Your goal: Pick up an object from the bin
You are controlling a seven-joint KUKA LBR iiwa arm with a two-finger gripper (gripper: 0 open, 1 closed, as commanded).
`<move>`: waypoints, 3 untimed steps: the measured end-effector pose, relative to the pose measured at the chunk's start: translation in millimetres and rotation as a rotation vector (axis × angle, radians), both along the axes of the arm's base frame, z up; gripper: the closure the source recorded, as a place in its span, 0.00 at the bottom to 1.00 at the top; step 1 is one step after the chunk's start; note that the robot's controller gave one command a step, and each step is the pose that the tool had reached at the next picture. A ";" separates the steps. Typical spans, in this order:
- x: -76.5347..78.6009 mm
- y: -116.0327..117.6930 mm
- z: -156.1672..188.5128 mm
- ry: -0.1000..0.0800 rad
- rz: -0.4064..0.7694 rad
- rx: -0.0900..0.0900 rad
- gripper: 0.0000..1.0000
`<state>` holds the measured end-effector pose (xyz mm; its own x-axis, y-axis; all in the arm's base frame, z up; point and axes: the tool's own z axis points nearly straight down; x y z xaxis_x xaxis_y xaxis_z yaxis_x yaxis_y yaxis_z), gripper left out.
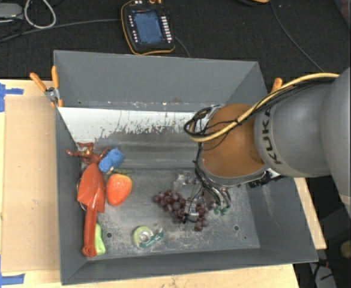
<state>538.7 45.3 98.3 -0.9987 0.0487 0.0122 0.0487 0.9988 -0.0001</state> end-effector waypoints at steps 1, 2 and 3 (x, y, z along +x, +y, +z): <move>-6.9 -3.9 -28.9 -0.022 -0.015 0.003 0.00; -12.1 4.9 -29.2 -0.010 -0.136 0.001 1.00; -12.1 4.8 -29.2 -0.010 -0.137 0.001 1.00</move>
Offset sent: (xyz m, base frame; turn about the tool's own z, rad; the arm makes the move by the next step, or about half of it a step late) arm -0.0119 0.0047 -0.0283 0.1363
